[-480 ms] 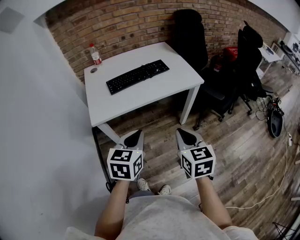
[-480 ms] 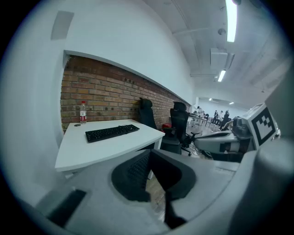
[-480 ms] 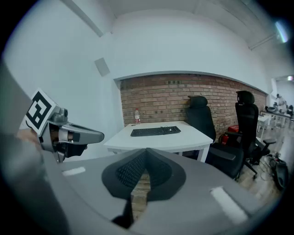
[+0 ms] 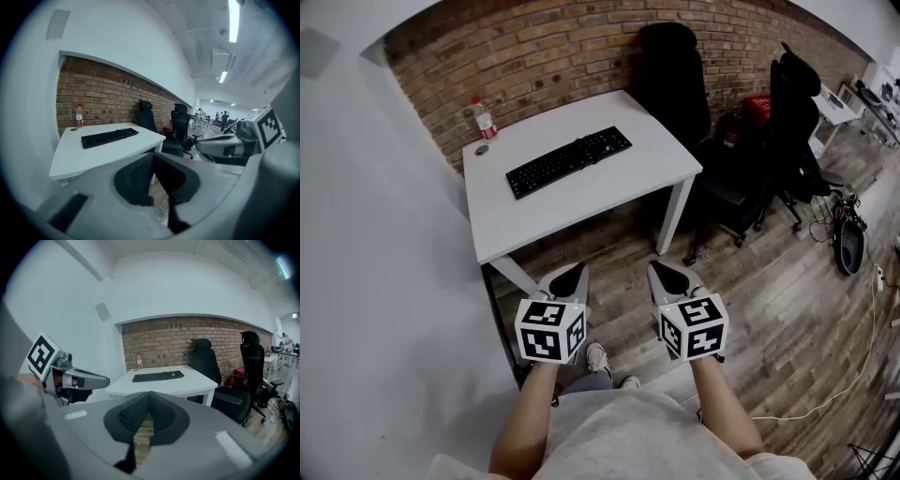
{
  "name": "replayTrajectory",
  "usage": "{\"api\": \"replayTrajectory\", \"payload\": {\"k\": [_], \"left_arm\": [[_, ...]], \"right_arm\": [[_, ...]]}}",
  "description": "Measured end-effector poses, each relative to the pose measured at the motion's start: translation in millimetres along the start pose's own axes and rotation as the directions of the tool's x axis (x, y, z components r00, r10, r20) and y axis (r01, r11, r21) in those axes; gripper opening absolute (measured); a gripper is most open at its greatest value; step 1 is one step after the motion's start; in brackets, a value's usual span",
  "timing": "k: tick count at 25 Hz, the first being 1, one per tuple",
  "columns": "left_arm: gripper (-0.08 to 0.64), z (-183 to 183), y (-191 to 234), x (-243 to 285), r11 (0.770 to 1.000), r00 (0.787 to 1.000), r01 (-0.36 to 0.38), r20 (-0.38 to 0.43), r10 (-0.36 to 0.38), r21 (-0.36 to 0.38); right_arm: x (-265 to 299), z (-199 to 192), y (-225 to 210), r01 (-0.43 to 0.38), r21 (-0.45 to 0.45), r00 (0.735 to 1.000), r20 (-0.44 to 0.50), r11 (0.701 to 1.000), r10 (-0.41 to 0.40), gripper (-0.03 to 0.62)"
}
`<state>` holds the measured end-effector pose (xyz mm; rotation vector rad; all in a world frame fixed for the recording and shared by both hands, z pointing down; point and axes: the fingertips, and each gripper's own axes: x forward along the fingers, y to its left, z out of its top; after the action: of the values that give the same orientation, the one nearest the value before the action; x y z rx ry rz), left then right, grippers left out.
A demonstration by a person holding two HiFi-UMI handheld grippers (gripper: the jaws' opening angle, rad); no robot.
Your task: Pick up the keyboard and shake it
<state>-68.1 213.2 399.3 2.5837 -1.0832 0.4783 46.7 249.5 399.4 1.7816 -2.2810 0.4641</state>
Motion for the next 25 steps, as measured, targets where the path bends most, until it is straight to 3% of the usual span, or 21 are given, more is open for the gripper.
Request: {"api": "replayTrajectory", "payload": {"k": [10, 25], "left_arm": [[-0.008, 5.7, 20.2, 44.6, 1.0, 1.0, 0.005, -0.014, -0.005, -0.009], [-0.008, 45.6, 104.8, 139.5, 0.999, 1.0, 0.017, -0.026, -0.018, -0.039]], "right_arm": [[36.0, 1.3, -27.9, 0.011, -0.011, 1.0, -0.025, 1.0, -0.011, 0.011], [148.0, 30.9, -71.4, 0.036, -0.015, 0.996, -0.076, 0.999, -0.037, 0.011]]}}
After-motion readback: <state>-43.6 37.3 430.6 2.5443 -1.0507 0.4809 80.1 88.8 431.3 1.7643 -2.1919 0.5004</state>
